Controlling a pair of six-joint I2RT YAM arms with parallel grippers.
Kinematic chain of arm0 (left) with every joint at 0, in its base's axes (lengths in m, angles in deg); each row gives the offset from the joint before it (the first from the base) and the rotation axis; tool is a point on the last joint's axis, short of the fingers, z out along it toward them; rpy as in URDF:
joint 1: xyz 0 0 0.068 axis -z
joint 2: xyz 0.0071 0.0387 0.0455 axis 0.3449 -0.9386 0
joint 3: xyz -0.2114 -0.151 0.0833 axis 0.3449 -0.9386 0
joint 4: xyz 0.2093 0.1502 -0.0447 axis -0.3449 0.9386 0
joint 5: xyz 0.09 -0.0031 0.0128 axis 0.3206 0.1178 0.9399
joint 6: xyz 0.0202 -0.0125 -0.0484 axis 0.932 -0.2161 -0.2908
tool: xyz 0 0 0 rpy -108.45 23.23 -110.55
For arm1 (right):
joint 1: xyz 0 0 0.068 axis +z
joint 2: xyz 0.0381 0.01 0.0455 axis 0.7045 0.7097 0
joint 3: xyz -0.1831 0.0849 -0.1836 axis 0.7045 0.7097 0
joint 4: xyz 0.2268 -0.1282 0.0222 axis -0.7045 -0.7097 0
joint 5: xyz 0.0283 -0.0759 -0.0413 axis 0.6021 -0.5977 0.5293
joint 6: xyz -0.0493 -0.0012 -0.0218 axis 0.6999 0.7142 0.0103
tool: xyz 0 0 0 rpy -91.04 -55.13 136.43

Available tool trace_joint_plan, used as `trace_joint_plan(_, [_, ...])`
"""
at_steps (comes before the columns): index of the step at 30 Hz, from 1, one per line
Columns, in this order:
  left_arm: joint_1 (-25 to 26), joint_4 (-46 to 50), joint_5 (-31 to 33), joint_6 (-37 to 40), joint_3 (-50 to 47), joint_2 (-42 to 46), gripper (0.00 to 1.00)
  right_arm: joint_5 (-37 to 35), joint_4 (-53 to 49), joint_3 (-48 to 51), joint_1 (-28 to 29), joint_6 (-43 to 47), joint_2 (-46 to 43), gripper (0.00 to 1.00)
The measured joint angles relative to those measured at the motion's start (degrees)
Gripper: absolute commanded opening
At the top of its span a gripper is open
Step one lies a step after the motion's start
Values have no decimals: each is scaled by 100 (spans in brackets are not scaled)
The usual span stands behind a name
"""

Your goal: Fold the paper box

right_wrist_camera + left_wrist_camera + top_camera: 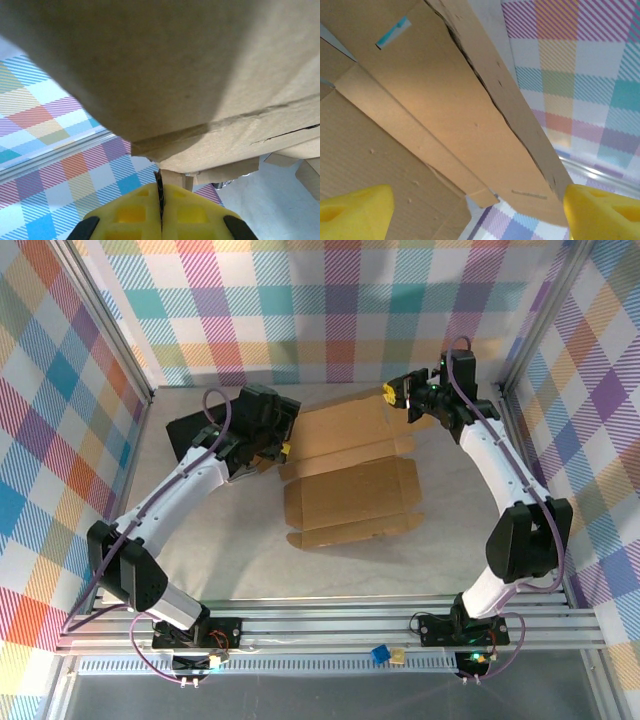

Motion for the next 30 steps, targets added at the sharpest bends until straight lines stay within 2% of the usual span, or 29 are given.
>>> trace_joint_plan(4, [-129, -719, 2, -127, -74, -282, 78, 125, -35, 24, -48, 4, -26, 0])
trace_joint_plan(6, [-140, -1106, 2, -177, -129, -407, 69, 173, -57, 31, -76, 4, -26, 0])
trace_joint_plan(12, [-140, -1805, 9, -284, -326, -636, 15, 352, -144, 92, -205, 7, -37, 0])
trace_joint_plan(13, [-140, -1886, 17, -306, -330, -667, 2, 376, -162, 92, -234, 17, -37, 0])
trace_joint_plan(14, [-140, -1976, 15, -358, -330, -693, 0, 400, -177, 92, -260, 33, -37, 3])
trace_joint_plan(15, [-140, -2081, 26, -391, -330, -715, 0, 417, -227, 94, -289, 48, -37, 12])
trace_joint_plan(17, [-140, -2282, 20, -450, -330, -748, 0, 505, -291, 138, -334, 92, -37, 39])
trace_joint_plan(18, [-140, -2321, 17, -450, -330, -763, 0, 538, -291, 162, -345, 109, -39, 47])
trace_joint_plan(20, [-138, -2352, 4, -450, -330, -800, 0, 564, -323, 256, -354, 101, -81, 61])
trace_joint_plan(22, [-125, -2312, 26, -448, -330, -813, 0, 439, -413, 424, -323, 76, -249, 71])
trace_joint_plan(25, [-87, -2304, 120, -448, -330, -815, 0, -72, -411, 1010, -96, -138, -911, 73])
trace_joint_plan(30, [20, -2310, 223, -479, -330, -844, 0, -1051, 55, 1788, 988, -861, -1801, 71])
